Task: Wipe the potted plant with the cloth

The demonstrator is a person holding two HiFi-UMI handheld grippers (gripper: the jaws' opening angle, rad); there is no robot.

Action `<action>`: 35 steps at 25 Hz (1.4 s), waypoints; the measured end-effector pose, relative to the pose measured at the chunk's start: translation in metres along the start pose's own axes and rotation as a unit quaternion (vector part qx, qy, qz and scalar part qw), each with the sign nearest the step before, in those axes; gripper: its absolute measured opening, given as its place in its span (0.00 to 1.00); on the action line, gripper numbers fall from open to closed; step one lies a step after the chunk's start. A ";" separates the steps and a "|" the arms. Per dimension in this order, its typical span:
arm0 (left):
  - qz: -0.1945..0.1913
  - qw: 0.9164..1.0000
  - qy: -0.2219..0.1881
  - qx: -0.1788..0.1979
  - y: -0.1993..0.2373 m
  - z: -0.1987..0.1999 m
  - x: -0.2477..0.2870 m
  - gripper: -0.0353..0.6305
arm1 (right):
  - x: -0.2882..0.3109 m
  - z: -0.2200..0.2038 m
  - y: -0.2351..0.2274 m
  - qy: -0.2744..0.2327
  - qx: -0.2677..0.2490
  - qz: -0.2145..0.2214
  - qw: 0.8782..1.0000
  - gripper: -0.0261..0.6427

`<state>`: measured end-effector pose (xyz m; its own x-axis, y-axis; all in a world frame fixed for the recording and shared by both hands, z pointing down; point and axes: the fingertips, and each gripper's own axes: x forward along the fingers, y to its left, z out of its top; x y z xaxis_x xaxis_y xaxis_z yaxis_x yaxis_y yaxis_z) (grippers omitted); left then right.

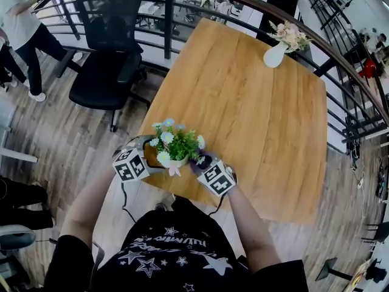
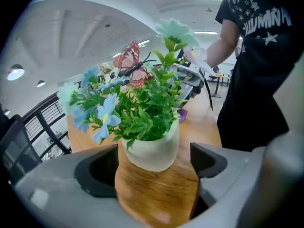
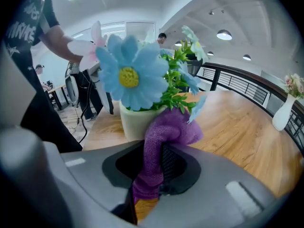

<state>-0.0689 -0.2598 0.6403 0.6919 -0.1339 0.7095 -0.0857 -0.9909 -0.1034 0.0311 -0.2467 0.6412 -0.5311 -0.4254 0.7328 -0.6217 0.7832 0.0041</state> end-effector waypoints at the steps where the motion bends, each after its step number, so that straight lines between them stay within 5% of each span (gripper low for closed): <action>1: -0.010 1.000 0.004 0.004 0.001 -0.001 0.002 0.77 | 0.000 -0.001 -0.001 0.002 -0.003 0.000 1.000 0.17; 13: -0.042 0.999 0.010 0.018 0.010 -0.001 0.018 0.68 | 0.002 -0.003 -0.007 0.007 -0.009 0.000 1.000 0.17; 27: 0.022 0.999 0.000 -0.046 0.004 0.003 0.018 0.67 | -0.002 -0.004 0.003 0.002 0.020 -0.009 1.000 0.17; 35: 0.093 0.988 0.009 -0.119 0.000 0.011 0.024 0.67 | -0.013 -0.008 0.016 -0.006 0.045 -0.013 0.999 0.17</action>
<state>-0.0448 -0.2632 0.6494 0.6361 -0.3119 0.7057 -0.3782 -0.9233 -0.0672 0.0326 -0.2256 0.6373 -0.5207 -0.4512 0.7247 -0.6844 0.7281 -0.0383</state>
